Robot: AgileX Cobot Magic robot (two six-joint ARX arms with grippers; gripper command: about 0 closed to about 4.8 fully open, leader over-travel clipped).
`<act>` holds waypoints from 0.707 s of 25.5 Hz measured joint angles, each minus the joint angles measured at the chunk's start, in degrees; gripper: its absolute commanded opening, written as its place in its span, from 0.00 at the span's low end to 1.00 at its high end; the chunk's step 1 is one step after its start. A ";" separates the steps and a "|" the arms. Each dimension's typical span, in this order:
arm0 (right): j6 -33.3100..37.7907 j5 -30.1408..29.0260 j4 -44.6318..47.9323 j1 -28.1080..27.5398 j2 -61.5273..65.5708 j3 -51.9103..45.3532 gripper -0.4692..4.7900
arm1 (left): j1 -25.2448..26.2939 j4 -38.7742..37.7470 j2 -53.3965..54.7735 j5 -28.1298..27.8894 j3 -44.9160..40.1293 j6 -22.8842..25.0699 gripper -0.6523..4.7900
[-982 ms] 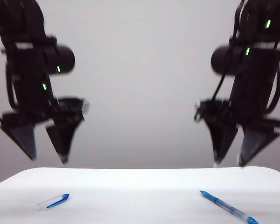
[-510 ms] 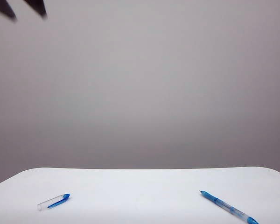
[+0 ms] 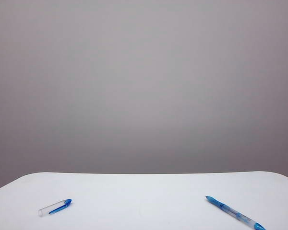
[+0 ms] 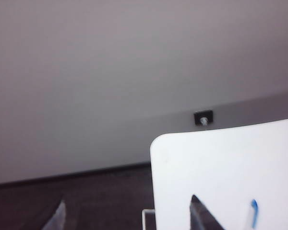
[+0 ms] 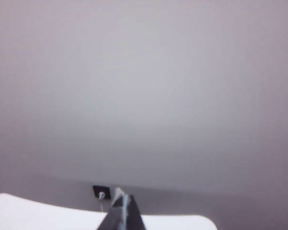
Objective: Pick up the pen and remove the cap.
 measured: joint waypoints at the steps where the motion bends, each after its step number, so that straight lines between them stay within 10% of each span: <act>1: 0.28 -0.22 1.92 -0.77 -2.49 -4.33 0.09 | 2.29 2.99 -5.81 1.60 -4.37 -0.31 0.72; 5: 3.43 -0.07 9.03 -0.87 -7.06 -14.51 0.09 | 4.07 8.94 -16.44 4.76 -12.94 -3.89 0.45; 15: 14.69 3.54 31.74 -0.50 -19.08 -41.81 0.09 | 4.04 18.97 -25.22 2.16 -24.90 -22.45 0.40; 18: 15.17 4.63 32.57 -0.59 -23.82 -44.87 0.09 | 4.04 19.69 -25.46 2.36 -25.88 -21.75 0.40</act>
